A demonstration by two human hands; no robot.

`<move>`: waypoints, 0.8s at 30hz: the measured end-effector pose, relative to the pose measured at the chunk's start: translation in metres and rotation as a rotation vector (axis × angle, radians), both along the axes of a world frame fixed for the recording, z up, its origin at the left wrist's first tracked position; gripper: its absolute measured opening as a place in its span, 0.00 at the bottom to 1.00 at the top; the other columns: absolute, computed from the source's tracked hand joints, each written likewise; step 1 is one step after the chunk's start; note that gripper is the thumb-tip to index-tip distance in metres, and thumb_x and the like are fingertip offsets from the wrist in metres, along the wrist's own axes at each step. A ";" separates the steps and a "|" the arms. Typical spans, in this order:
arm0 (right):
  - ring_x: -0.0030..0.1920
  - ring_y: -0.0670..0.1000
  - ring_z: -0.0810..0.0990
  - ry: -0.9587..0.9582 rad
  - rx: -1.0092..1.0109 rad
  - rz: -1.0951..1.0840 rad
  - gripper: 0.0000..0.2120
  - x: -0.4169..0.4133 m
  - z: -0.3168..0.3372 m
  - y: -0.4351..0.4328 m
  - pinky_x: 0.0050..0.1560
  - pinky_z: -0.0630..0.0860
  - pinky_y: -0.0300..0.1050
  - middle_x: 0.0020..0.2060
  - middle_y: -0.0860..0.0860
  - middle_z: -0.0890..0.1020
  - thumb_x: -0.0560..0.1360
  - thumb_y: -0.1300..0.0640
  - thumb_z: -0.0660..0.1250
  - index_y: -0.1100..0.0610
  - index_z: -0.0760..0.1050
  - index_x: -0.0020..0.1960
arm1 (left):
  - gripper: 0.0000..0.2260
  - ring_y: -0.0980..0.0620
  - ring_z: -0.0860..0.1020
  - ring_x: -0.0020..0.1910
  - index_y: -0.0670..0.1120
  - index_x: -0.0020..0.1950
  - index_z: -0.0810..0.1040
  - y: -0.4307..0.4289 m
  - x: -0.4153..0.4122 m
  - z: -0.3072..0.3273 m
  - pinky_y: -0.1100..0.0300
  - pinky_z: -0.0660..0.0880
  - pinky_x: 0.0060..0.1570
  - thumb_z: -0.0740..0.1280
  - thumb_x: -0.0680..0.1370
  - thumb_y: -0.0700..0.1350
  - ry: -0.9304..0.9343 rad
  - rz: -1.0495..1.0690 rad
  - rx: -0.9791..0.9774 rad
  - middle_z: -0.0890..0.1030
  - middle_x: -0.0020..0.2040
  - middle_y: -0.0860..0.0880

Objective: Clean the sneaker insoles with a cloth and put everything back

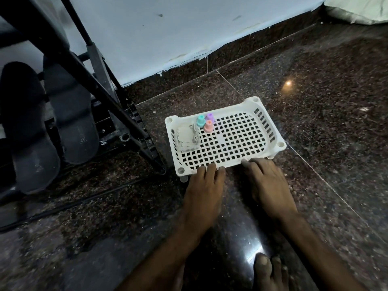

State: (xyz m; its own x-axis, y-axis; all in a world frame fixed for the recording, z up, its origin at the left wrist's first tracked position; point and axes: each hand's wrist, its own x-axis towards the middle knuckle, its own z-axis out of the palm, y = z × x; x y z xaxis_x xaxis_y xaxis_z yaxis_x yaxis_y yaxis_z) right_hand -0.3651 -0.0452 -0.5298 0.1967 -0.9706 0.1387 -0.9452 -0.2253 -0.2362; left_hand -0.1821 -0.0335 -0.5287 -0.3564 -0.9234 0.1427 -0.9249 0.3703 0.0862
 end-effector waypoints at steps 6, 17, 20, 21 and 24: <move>0.66 0.60 0.67 0.019 0.091 0.045 0.26 0.022 0.008 -0.038 0.63 0.71 0.59 0.67 0.61 0.70 0.75 0.60 0.66 0.55 0.68 0.73 | 0.26 0.42 0.74 0.56 0.43 0.69 0.72 -0.030 0.016 0.000 0.45 0.73 0.50 0.72 0.73 0.49 -0.163 0.137 -0.042 0.75 0.60 0.43; 0.74 0.58 0.58 0.128 0.220 0.169 0.30 0.061 0.021 -0.119 0.73 0.62 0.59 0.76 0.55 0.56 0.80 0.55 0.58 0.53 0.53 0.79 | 0.27 0.45 0.75 0.57 0.45 0.70 0.71 -0.087 0.040 0.005 0.48 0.74 0.45 0.69 0.74 0.54 -0.271 0.267 -0.027 0.75 0.61 0.46; 0.71 0.61 0.62 0.089 0.266 0.189 0.30 0.066 0.021 -0.139 0.68 0.68 0.61 0.76 0.56 0.57 0.79 0.55 0.59 0.52 0.55 0.79 | 0.30 0.44 0.71 0.62 0.44 0.76 0.64 -0.099 0.045 0.008 0.45 0.74 0.51 0.66 0.77 0.54 -0.289 0.276 0.034 0.71 0.68 0.45; 0.71 0.61 0.62 0.099 0.283 0.195 0.30 0.068 0.023 -0.145 0.68 0.69 0.61 0.76 0.55 0.57 0.79 0.55 0.60 0.51 0.56 0.79 | 0.31 0.44 0.70 0.64 0.44 0.77 0.62 -0.102 0.047 0.009 0.43 0.73 0.53 0.65 0.77 0.54 -0.291 0.285 0.044 0.69 0.69 0.46; 0.74 0.61 0.57 0.142 0.334 0.202 0.29 0.072 0.024 -0.155 0.69 0.65 0.65 0.78 0.55 0.53 0.79 0.54 0.58 0.50 0.55 0.79 | 0.32 0.44 0.67 0.69 0.43 0.79 0.58 -0.109 0.052 0.013 0.41 0.70 0.59 0.63 0.78 0.54 -0.296 0.299 0.063 0.65 0.73 0.45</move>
State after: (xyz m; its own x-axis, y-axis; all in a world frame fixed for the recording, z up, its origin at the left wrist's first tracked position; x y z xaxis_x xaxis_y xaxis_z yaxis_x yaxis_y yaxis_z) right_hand -0.2926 -0.2003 -0.5062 0.3821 -0.8976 -0.2200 -0.9185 -0.3424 -0.1980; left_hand -0.1300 -0.1422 -0.5153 -0.0886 -0.9960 0.0149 -0.9790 0.0843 -0.1855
